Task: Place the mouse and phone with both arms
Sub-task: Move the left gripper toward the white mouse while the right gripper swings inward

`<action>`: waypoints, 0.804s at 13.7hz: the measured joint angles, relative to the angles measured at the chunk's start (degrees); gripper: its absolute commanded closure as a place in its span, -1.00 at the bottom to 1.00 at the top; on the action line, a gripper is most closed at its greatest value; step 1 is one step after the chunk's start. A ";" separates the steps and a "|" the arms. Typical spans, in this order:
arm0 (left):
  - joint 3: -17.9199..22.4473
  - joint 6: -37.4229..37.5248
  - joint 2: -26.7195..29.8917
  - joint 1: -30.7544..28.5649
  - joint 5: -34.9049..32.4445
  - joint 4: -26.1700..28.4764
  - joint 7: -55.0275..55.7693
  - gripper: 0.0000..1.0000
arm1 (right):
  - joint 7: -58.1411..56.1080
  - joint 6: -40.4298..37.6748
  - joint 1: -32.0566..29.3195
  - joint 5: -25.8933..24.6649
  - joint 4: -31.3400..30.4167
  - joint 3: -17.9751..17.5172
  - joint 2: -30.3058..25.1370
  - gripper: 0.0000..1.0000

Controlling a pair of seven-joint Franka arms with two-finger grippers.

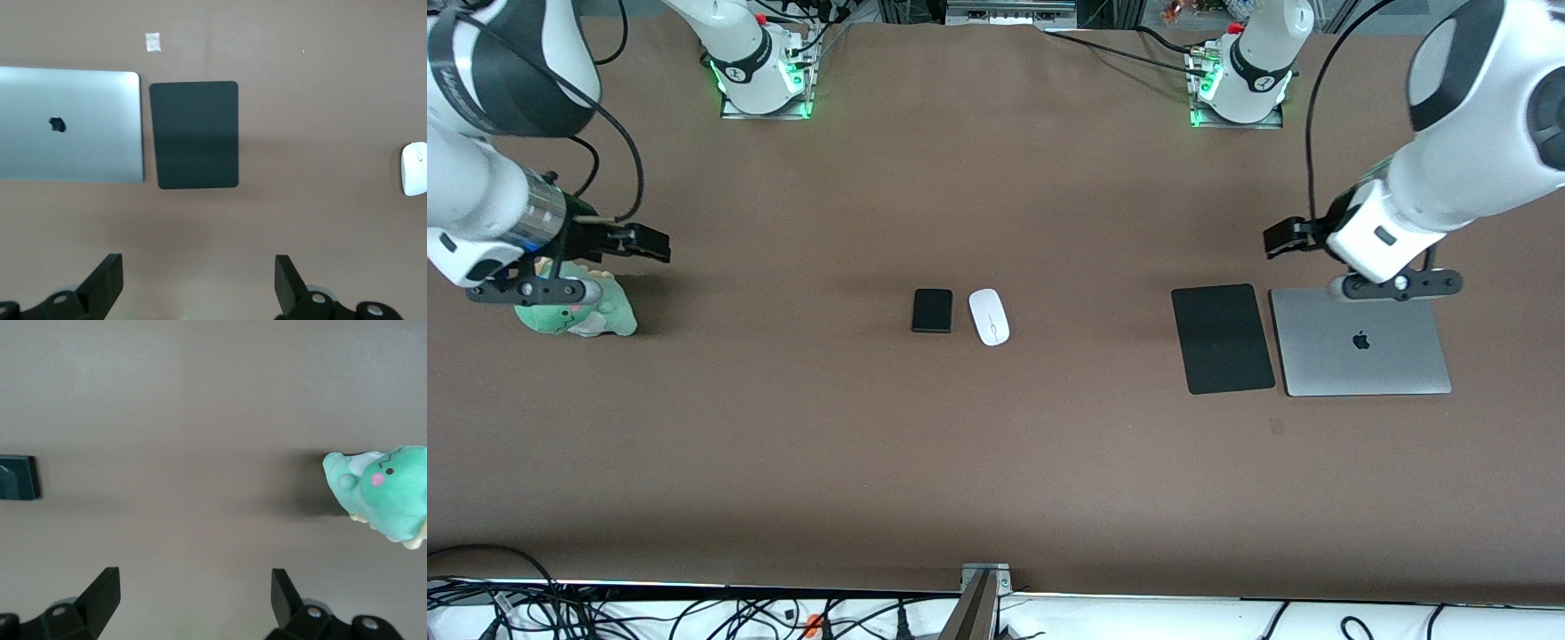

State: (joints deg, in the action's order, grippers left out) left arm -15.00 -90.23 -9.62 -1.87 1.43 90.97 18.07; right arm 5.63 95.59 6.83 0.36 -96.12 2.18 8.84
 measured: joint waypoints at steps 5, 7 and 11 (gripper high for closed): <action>-0.41 -11.14 -1.42 4.57 4.94 8.15 9.53 -1.00 | 11.11 3.52 6.12 0.03 -0.01 -0.22 3.40 -1.00; -0.80 -16.02 -3.32 7.30 5.31 10.37 13.79 -1.00 | 12.61 4.99 7.63 0.03 -0.03 -0.24 4.81 -1.00; -1.06 -24.26 -8.37 14.73 5.31 11.14 23.41 -1.00 | 12.72 5.77 7.88 0.03 -0.03 -0.14 6.77 -1.00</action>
State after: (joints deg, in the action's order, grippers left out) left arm -16.05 -114.49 -17.99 12.86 6.74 102.11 41.48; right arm 18.35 101.36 14.71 0.39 -96.14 2.04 15.61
